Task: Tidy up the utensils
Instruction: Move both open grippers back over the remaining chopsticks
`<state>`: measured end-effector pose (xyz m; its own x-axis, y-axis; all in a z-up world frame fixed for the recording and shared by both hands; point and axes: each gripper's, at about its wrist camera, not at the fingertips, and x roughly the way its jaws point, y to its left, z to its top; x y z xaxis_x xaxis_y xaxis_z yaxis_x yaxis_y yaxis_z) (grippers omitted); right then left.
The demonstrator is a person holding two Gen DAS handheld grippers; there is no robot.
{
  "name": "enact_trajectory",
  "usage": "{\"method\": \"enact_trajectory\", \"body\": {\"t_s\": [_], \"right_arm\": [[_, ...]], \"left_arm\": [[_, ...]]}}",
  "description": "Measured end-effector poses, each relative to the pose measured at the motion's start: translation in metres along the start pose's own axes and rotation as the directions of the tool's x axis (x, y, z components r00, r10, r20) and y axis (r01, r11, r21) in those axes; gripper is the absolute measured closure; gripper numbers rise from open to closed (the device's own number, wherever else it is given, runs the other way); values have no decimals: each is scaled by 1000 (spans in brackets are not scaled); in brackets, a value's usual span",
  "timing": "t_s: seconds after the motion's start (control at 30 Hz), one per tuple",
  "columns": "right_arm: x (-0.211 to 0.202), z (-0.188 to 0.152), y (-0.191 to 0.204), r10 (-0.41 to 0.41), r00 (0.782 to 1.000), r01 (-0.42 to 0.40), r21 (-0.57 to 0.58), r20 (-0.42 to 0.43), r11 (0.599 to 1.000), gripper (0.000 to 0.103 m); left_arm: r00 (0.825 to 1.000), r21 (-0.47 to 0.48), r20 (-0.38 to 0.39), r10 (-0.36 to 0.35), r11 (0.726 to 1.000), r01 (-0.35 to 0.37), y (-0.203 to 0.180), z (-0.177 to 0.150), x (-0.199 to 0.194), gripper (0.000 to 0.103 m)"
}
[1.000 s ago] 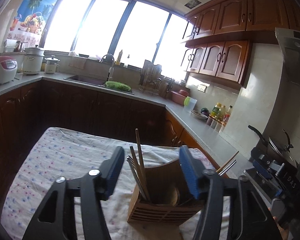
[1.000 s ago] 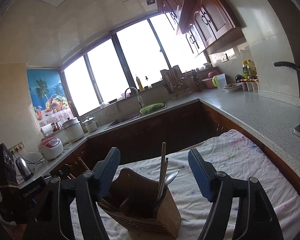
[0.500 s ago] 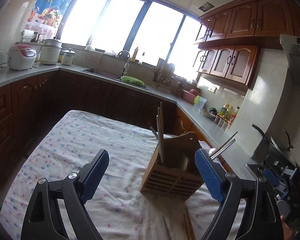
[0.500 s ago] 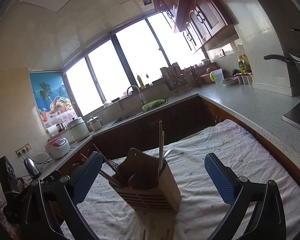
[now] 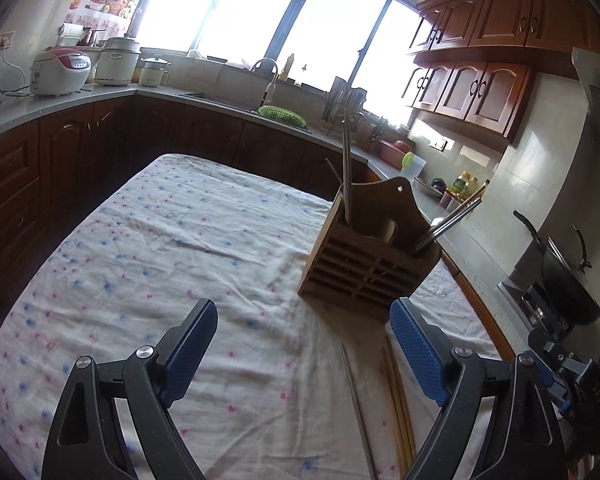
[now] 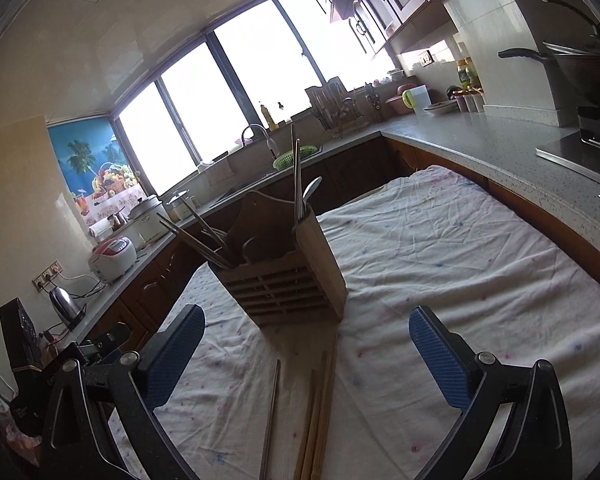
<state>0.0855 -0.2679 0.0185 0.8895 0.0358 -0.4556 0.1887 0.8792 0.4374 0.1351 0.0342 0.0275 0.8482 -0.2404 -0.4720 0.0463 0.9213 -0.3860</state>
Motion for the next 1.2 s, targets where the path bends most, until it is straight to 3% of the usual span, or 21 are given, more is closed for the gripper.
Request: {"method": "enact_trajectory", "body": {"t_s": [0.4,0.77,1.2], "right_arm": [[-7,-40,-15,-77,994,77,2,-80,997,0],[-11,-55,-10,-161,985,155,-104,-62,983,0],[0,-54,-20,-103,987,96,-62,-121,993,2]], "left_arm": [[993,-3,-104,53,999,-54,4,-30,1,15],[986,65,-134,101,994,-93,-6,-41,10,14],[961,129,-262,85,990,-52,-31,-36,53,17]]}}
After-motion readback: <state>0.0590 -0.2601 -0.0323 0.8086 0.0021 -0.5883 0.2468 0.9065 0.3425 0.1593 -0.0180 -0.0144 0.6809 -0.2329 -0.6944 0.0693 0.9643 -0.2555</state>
